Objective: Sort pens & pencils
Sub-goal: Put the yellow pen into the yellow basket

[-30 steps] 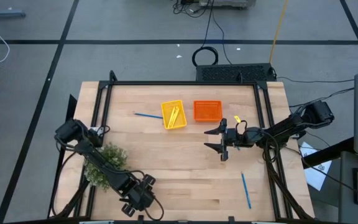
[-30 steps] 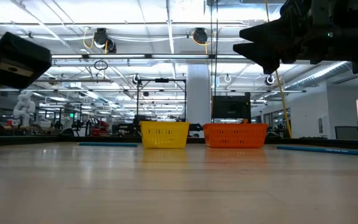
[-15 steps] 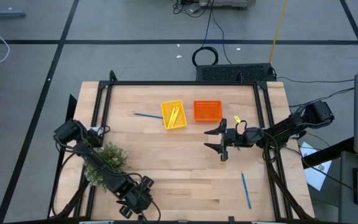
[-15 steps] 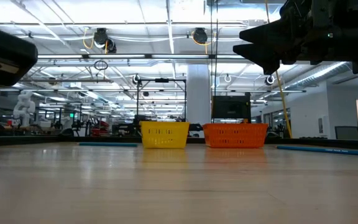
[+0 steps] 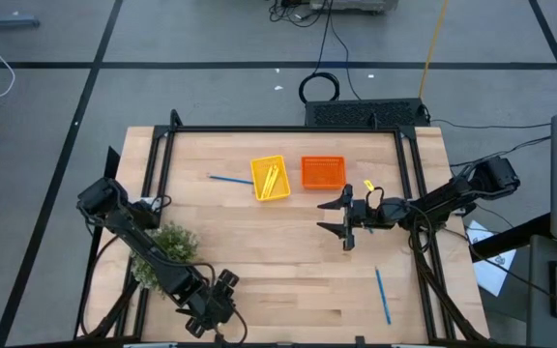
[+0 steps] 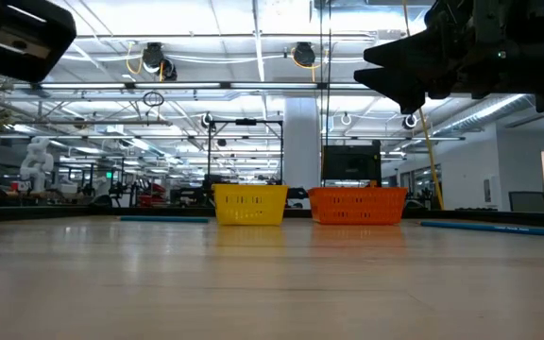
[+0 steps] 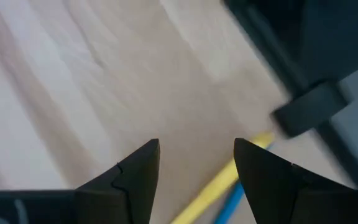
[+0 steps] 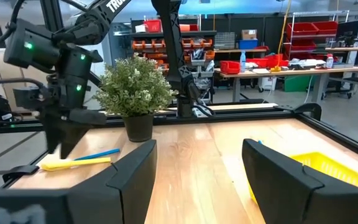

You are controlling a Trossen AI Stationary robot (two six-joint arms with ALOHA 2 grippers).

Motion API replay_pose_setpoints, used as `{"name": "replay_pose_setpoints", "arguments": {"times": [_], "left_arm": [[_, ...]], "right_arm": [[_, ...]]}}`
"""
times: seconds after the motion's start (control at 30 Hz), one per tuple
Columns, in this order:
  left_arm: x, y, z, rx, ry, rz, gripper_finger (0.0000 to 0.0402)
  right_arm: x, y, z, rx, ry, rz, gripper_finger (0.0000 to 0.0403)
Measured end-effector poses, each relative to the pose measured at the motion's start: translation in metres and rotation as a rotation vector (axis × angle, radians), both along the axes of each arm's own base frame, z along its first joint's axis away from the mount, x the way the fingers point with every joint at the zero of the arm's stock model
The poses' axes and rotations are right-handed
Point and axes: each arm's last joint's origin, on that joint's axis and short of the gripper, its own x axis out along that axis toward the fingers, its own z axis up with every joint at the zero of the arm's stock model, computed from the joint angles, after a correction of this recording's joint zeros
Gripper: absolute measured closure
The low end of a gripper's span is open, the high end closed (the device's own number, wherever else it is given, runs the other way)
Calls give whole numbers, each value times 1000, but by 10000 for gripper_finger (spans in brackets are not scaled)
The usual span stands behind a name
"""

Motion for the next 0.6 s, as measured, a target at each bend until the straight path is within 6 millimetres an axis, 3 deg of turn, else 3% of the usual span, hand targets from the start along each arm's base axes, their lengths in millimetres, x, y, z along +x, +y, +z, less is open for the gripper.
{"name": "replay_pose_setpoints", "arguments": {"times": [0.27, 0.6], "left_arm": [[-4, -1, -5, 144, -47, -247, 190], [-15, 3, -9, 191, 57, -278, 190]], "right_arm": [[0, 0, -1, -3, 15, 0, 177], [0, 0, -2, -4, 20, 0, 177]]}}
